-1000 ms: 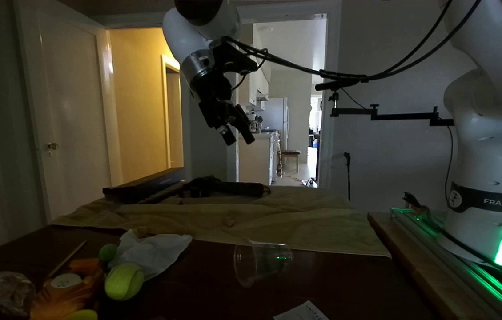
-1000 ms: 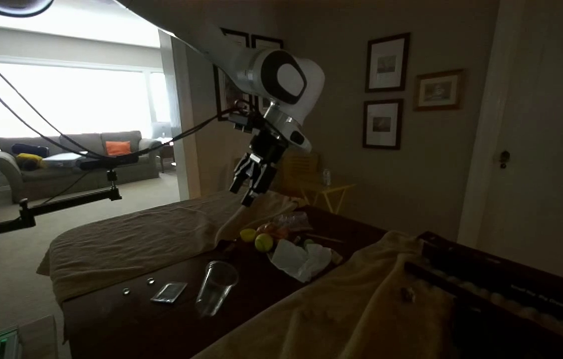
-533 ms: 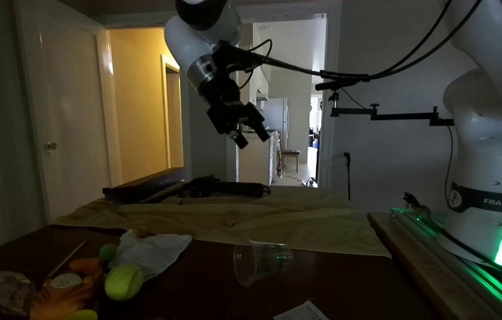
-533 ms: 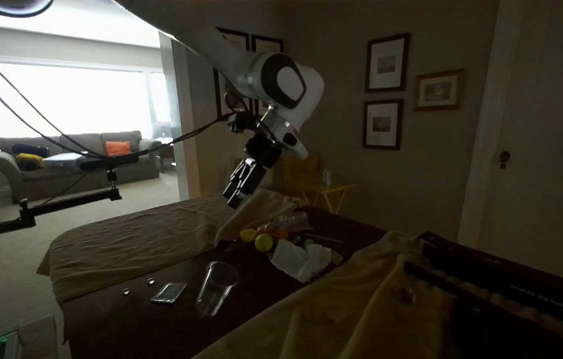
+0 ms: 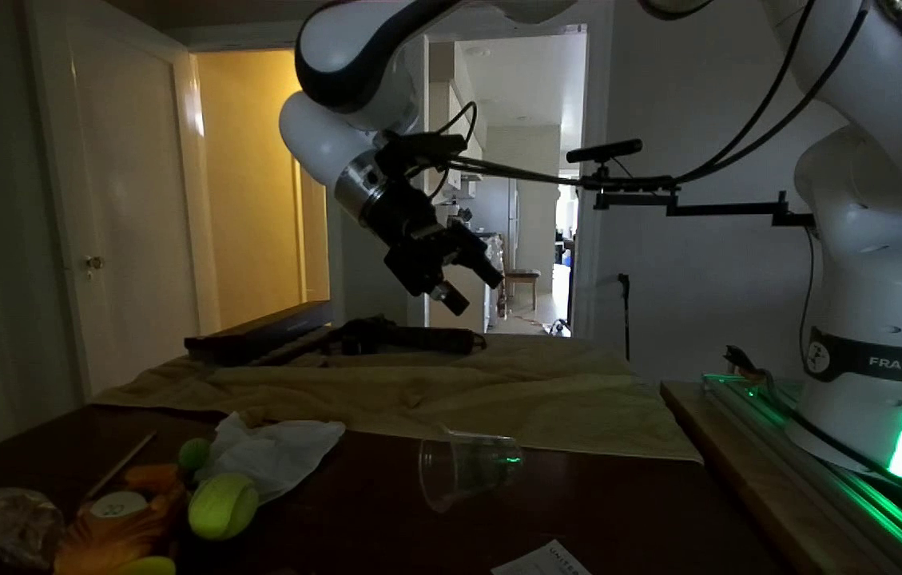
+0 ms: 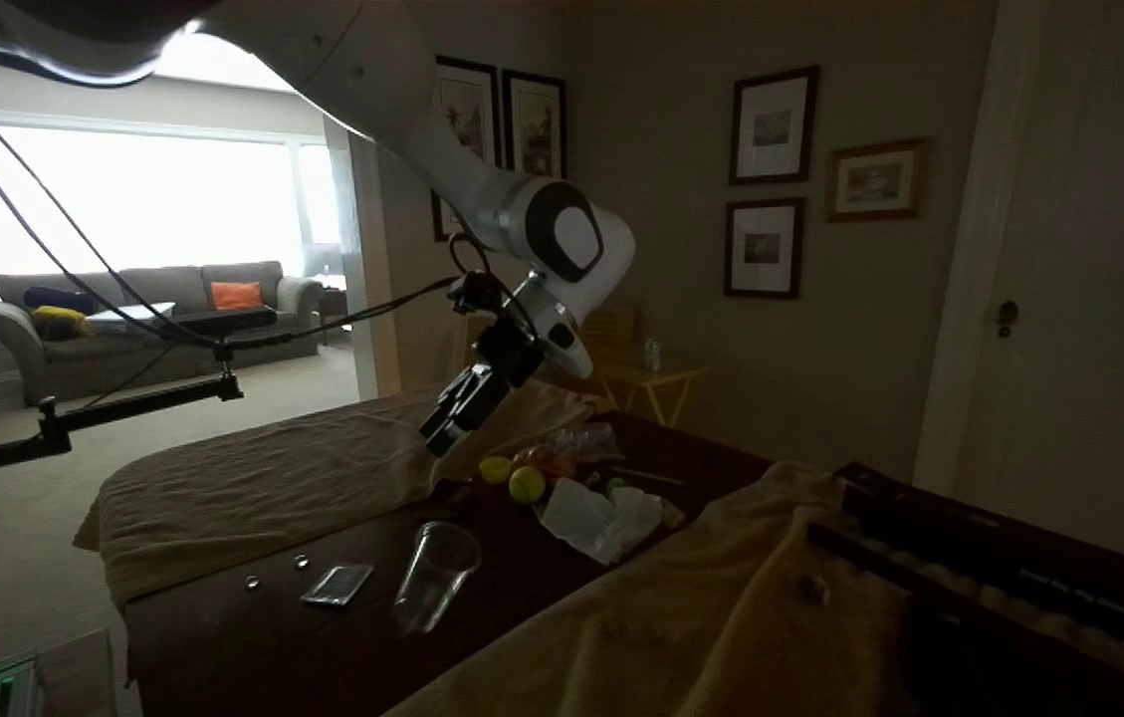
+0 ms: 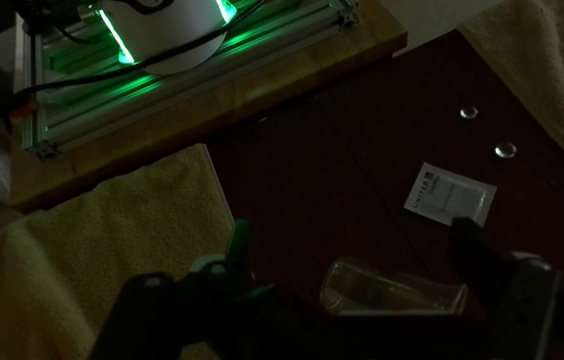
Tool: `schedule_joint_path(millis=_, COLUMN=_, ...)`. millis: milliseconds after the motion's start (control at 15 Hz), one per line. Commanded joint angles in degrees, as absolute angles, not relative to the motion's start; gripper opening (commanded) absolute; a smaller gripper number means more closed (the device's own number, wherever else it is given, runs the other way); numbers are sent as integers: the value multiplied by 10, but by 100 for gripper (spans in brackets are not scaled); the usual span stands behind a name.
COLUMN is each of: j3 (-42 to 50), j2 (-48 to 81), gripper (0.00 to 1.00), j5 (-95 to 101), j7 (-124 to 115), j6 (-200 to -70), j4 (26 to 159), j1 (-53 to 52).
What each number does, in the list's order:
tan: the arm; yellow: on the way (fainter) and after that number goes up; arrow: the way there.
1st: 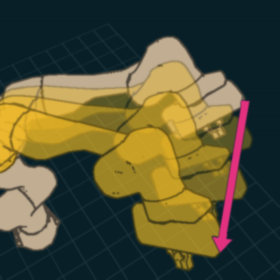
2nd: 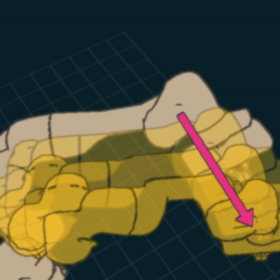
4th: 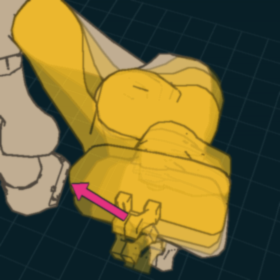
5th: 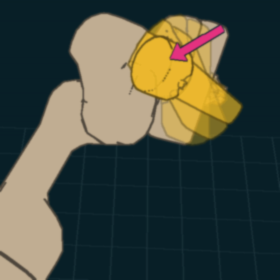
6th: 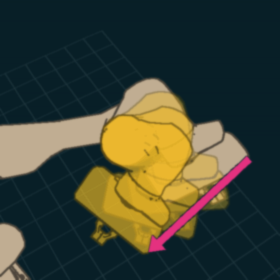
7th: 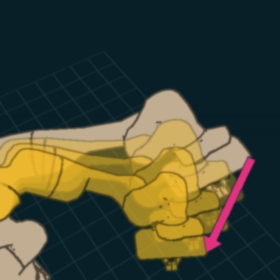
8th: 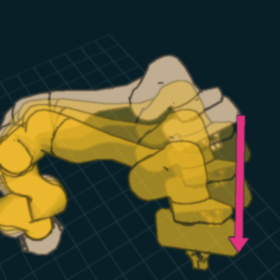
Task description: Put the cup upright, then put the green ball and the yellow bowl in the cup
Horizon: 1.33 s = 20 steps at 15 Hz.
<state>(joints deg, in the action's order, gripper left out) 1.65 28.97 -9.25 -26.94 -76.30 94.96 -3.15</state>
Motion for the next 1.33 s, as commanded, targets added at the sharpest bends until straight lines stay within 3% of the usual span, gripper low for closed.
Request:
schedule_joint_path(millis=0, j3=24, j2=347, gripper=100, j5=-102, j7=-281, j6=-772, j4=902, j1=-35)
schedule_joint_path(millis=667, j3=29, j2=464, gripper=100, j5=-82, j7=-360, j6=-801, j4=767, j1=-76)
schedule_joint_path(millis=1267, j3=25, j2=543, gripper=100, j5=-73, j7=-401, j6=-707, j4=668, j1=-101)
